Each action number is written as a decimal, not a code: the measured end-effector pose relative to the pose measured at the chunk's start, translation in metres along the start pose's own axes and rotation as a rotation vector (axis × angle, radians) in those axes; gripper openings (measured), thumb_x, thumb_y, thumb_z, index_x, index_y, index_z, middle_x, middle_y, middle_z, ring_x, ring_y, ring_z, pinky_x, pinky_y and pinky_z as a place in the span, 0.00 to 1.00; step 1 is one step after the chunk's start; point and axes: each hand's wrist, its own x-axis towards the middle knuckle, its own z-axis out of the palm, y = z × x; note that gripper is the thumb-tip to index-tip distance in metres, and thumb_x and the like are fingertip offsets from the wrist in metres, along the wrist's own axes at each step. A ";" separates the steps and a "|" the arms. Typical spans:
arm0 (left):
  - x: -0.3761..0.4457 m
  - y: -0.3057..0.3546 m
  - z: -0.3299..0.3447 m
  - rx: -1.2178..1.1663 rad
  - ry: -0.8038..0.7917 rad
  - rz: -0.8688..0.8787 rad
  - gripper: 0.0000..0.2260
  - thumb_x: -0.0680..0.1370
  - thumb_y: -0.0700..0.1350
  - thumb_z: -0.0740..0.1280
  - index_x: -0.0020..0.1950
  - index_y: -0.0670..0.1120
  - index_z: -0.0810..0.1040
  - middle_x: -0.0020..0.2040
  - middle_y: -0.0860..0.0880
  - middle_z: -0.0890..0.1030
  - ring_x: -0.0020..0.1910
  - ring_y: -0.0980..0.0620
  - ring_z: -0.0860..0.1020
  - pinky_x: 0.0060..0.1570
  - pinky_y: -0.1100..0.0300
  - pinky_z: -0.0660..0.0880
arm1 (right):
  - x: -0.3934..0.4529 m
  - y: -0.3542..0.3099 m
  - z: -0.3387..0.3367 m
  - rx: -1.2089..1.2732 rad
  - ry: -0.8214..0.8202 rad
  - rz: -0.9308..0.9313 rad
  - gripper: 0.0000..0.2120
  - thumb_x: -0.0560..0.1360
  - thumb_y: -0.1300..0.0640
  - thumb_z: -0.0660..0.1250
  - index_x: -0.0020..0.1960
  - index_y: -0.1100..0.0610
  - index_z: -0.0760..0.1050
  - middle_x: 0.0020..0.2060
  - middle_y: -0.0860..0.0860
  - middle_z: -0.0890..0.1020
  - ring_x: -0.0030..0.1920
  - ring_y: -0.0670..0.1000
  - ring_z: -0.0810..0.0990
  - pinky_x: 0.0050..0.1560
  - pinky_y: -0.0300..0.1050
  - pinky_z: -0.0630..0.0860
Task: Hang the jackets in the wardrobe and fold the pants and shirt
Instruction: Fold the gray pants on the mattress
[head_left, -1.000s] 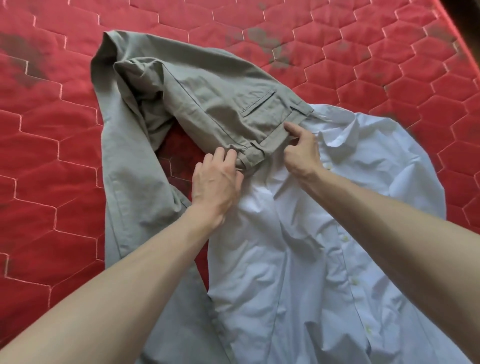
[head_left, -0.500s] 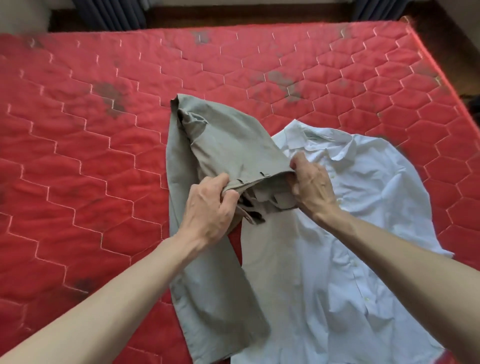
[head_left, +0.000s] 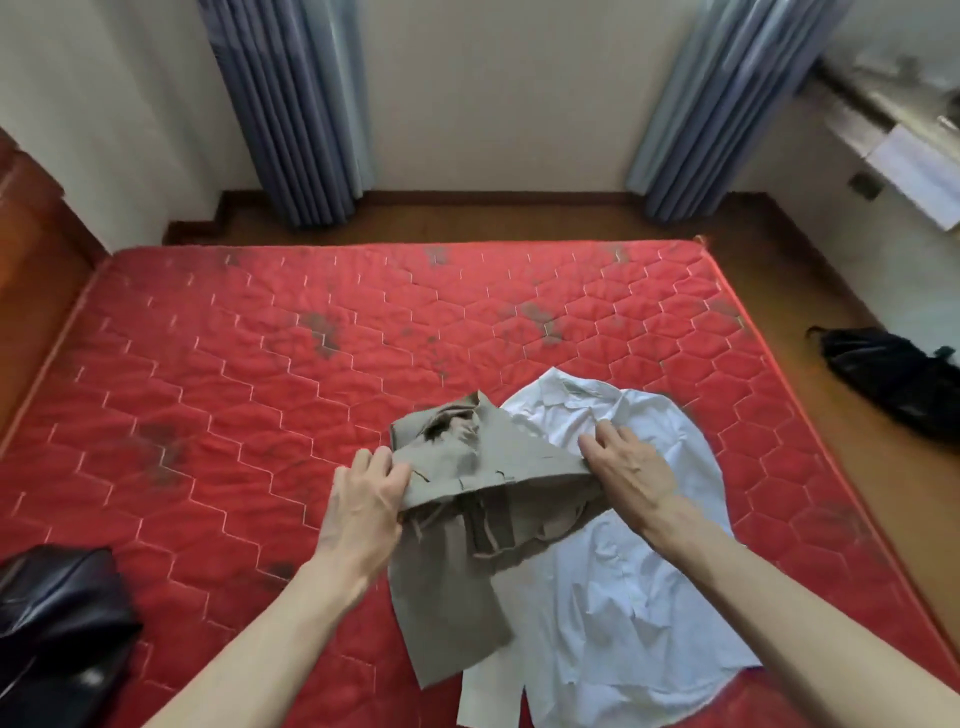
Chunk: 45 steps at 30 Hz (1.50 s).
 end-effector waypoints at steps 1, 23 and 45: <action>-0.005 0.005 -0.023 -0.007 0.024 -0.012 0.19 0.65 0.27 0.72 0.50 0.45 0.80 0.47 0.46 0.77 0.48 0.41 0.75 0.44 0.47 0.73 | -0.013 0.004 -0.025 -0.047 -0.024 0.036 0.20 0.78 0.70 0.63 0.68 0.58 0.73 0.58 0.56 0.77 0.54 0.59 0.79 0.48 0.53 0.78; -0.078 0.052 -0.264 -0.929 0.059 -0.614 0.19 0.79 0.28 0.53 0.59 0.41 0.80 0.50 0.36 0.84 0.35 0.43 0.83 0.21 0.60 0.76 | -0.135 0.132 -0.267 1.455 -0.321 0.159 0.12 0.76 0.64 0.75 0.59 0.58 0.86 0.47 0.56 0.89 0.41 0.46 0.87 0.37 0.36 0.80; -0.148 0.014 -0.402 -0.406 0.365 -0.160 0.11 0.65 0.59 0.78 0.34 0.53 0.85 0.35 0.53 0.79 0.35 0.50 0.80 0.35 0.55 0.72 | -0.151 0.100 -0.401 1.435 0.074 -0.219 0.18 0.74 0.48 0.78 0.62 0.50 0.84 0.59 0.54 0.87 0.60 0.53 0.86 0.54 0.40 0.82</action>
